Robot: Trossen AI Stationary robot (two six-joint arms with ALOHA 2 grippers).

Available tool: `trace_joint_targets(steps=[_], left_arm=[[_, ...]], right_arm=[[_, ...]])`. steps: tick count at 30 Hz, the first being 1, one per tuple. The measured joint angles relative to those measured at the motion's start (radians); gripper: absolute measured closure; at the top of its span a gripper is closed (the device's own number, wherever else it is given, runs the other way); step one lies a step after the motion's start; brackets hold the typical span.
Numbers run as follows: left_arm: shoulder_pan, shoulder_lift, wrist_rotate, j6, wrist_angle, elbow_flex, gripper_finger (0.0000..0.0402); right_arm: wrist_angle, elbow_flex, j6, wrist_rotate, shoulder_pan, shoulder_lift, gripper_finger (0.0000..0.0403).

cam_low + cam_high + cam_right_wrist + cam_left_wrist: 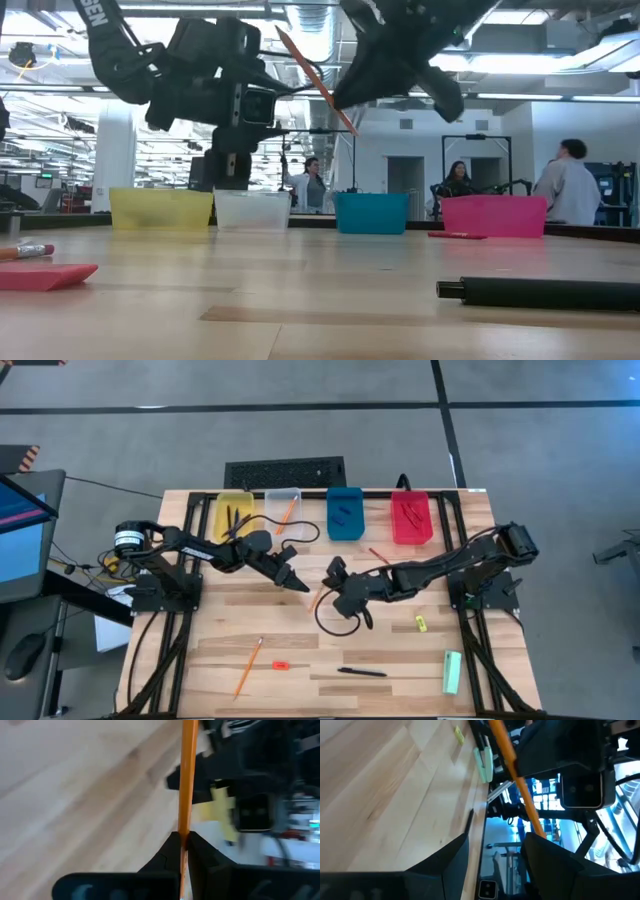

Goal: Sort crayons/erasers/pens/pencils in bins
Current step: Put the orange pencil into the transparent bin

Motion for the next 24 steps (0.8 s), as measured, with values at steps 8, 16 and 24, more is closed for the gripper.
trace_joint_targets(steps=[8, 16, 24], left_arm=[[-0.002, 0.000, -0.007, 0.004, -0.001, 0.021, 0.0213], [-0.007, 0.000, -0.010, 0.011, -0.001, 0.041, 0.0213], [-0.042, 0.000, -0.011, 0.039, -0.002, 0.066, 0.0213]], right_arm=[[0.038, 0.000, -0.174, 0.088, 0.000, 0.000, 0.0382], [0.086, 0.000, -0.294, 0.111, 0.000, 0.020, 0.0380], [0.107, 0.000, -0.318, 0.149, -0.006, 0.068, 0.0381]])
